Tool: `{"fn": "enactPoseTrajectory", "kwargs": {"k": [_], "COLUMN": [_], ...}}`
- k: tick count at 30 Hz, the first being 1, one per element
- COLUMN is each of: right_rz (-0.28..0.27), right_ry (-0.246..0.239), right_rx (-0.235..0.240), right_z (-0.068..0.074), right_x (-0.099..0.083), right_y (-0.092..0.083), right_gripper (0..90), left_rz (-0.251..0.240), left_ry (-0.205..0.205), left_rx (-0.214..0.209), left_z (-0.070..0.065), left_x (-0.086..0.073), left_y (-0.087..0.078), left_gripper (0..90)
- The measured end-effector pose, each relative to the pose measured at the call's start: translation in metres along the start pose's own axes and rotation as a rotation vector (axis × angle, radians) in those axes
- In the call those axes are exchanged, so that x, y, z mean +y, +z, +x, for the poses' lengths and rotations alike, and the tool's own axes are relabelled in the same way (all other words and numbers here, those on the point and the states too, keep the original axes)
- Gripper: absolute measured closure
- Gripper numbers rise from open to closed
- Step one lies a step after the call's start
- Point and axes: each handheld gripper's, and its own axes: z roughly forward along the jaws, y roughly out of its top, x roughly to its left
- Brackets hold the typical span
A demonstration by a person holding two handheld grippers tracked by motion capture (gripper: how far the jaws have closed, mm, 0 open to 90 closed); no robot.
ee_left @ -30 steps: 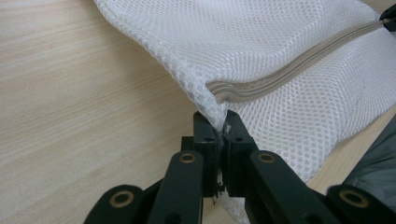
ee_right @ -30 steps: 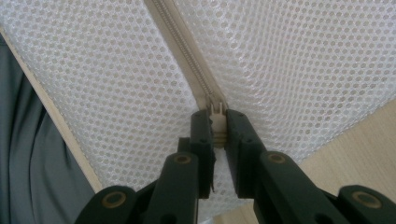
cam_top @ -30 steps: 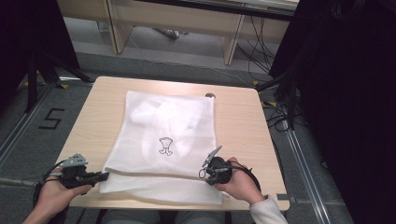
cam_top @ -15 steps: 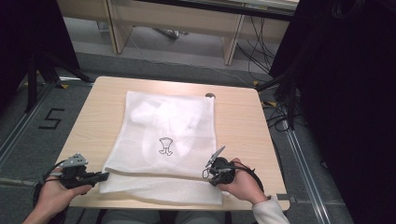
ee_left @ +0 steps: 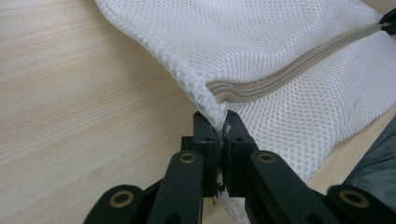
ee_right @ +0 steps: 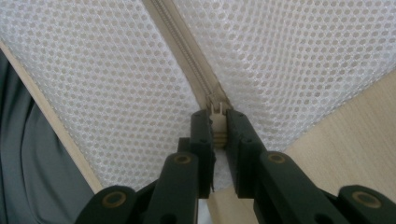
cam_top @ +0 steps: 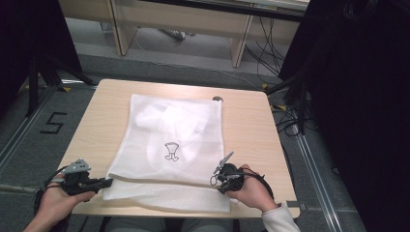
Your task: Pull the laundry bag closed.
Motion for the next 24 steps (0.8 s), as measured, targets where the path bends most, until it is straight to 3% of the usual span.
{"fn": "enactPoseTrajectory", "kwargs": {"k": [8, 11, 12, 20, 22, 24], "right_rz": [0.004, 0.003, 0.005, 0.013, 0.009, 0.0], "right_ry": [0.012, -0.013, 0.013, 0.014, 0.016, -0.004], "right_rx": [0.002, 0.0, 0.0, -0.001, 0.003, 0.009], "right_z": [-0.0003, -0.0023, -0.0012, -0.0014, -0.0017, -0.0026], "right_x": [-0.0016, -0.0022, -0.0028, -0.0032, -0.0034, -0.0037], "right_y": [-0.0002, -0.0006, -0.0015, -0.0008, -0.0006, -0.0004], "right_gripper": [82.4, 82.4, 82.4, 82.4, 82.3, 82.1], "left_rz": [0.0, -0.001, -0.001, -0.001, 0.024, 0.026], "left_ry": [0.0, -0.001, 0.0, -0.001, 0.021, 0.007], "left_rx": [0.0, -0.001, -0.001, 0.001, -0.005, -0.012], "left_z": [-0.0001, -0.0001, -0.0001, -0.0001, 0.0015, -0.0002], "left_x": [0.0, 0.0, 0.0, -0.0001, -0.0002, -0.0017], "left_y": [0.0, 0.0, 0.0, 0.0001, -0.0007, 0.0025], "left_gripper": [85.7, 85.7, 85.7, 85.6, 85.4, 84.3]}}
